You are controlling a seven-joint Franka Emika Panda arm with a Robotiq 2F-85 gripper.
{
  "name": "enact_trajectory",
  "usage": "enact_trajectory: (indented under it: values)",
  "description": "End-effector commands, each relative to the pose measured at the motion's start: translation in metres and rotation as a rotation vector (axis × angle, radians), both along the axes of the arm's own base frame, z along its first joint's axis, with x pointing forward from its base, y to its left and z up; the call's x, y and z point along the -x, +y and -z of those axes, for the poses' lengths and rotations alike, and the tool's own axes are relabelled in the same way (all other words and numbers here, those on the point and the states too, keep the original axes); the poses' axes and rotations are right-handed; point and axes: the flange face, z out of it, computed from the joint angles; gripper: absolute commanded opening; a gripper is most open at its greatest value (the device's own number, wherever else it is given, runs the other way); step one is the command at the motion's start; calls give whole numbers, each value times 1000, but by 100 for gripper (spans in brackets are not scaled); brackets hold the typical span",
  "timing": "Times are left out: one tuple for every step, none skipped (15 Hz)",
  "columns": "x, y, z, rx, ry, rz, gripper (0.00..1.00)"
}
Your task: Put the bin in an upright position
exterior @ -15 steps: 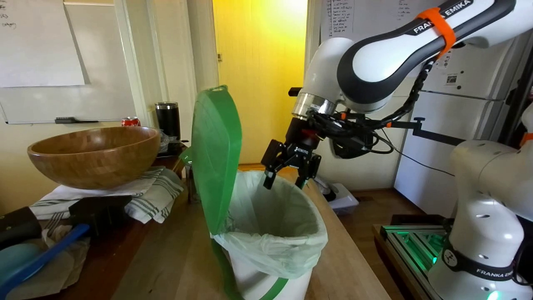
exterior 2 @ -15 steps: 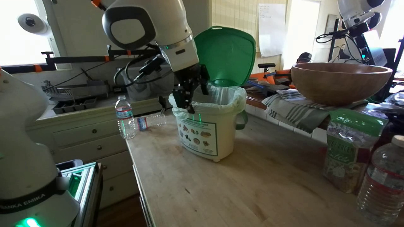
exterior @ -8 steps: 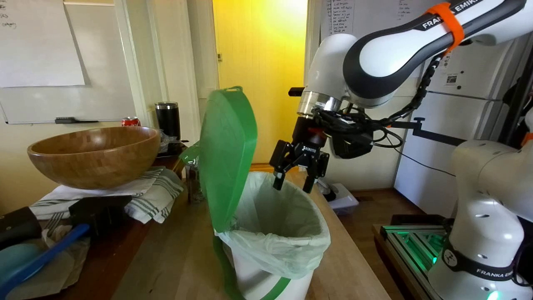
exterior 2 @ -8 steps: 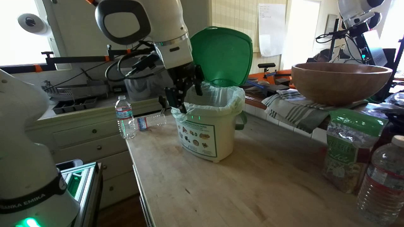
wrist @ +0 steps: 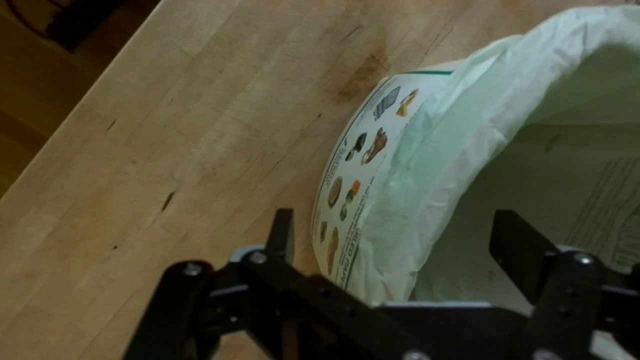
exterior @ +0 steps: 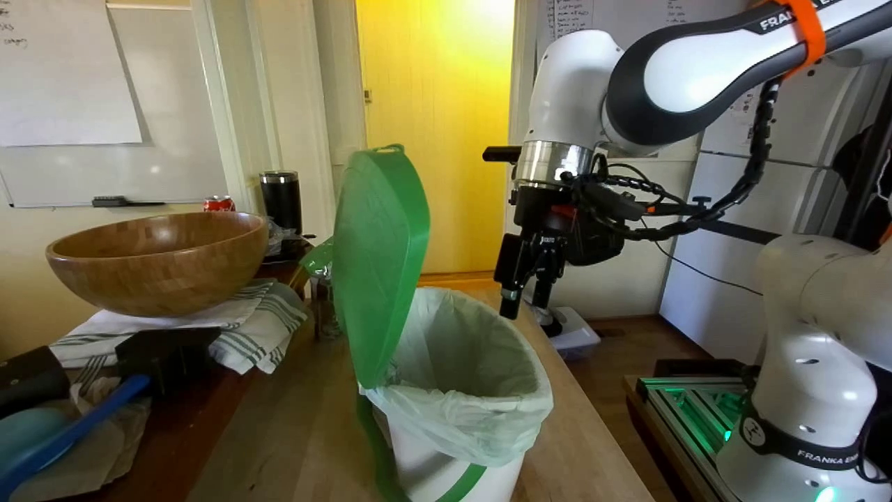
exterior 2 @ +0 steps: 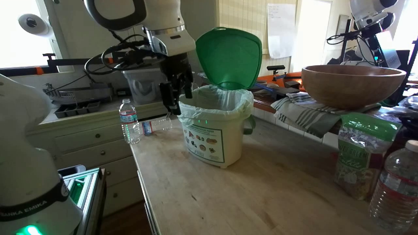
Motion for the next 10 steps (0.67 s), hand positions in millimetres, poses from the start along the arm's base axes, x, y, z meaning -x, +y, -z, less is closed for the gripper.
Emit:
enact_trajectory:
  values:
    - [16,7,-15,39,-12,-196,100]
    - [19,9,-18,52,-15,-249,100]
    - [21,11,-21,65,-17,-301,100]
    - [24,14,-24,77,-18,-353,100]
    - [26,16,-27,91,-22,-405,100]
    - [29,18,-31,109,-27,-457,100]
    - [31,20,-35,134,-38,-506,100]
    - [33,21,-39,162,-52,-553,100]
    - [34,22,-43,193,-71,-597,100]
    - [36,23,-47,226,-93,-631,100]
